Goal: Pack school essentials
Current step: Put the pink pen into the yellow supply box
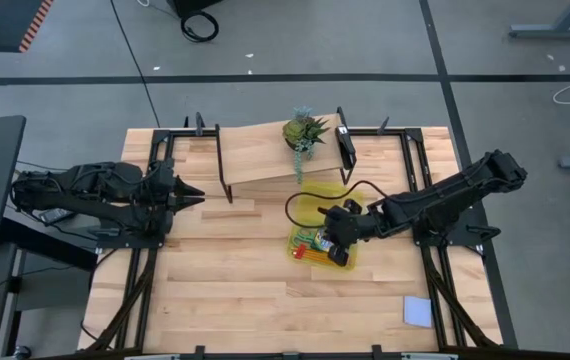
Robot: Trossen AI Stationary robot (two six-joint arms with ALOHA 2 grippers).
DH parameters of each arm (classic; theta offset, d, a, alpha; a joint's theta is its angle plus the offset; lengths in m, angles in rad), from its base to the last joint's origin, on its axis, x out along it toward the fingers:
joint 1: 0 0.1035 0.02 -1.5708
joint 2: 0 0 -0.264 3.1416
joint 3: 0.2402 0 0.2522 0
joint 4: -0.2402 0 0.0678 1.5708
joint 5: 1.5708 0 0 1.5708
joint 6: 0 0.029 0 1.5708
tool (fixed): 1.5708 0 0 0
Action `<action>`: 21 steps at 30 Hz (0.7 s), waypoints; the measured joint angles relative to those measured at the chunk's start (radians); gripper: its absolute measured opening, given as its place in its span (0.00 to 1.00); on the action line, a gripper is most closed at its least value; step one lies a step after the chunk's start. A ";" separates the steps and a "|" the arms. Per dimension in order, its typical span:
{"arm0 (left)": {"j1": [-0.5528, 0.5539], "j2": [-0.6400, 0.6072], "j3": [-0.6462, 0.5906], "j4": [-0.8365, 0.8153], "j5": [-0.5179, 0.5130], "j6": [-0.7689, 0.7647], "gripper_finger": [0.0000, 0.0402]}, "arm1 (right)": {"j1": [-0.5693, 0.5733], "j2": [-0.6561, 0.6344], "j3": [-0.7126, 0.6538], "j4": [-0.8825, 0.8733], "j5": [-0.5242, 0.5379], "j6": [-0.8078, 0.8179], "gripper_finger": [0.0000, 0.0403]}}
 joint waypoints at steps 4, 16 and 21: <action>0.000 0.000 0.000 0.000 -0.002 0.000 0.20 | 0.000 0.000 -0.055 0.084 -0.035 -0.009 0.18; 0.000 0.000 0.000 0.000 -0.015 0.008 0.20 | -0.020 0.000 -0.129 0.161 -0.098 -0.121 0.18; 0.000 0.000 0.000 -0.001 -0.015 0.008 0.21 | -0.028 0.000 -0.129 0.161 -0.140 -0.165 0.19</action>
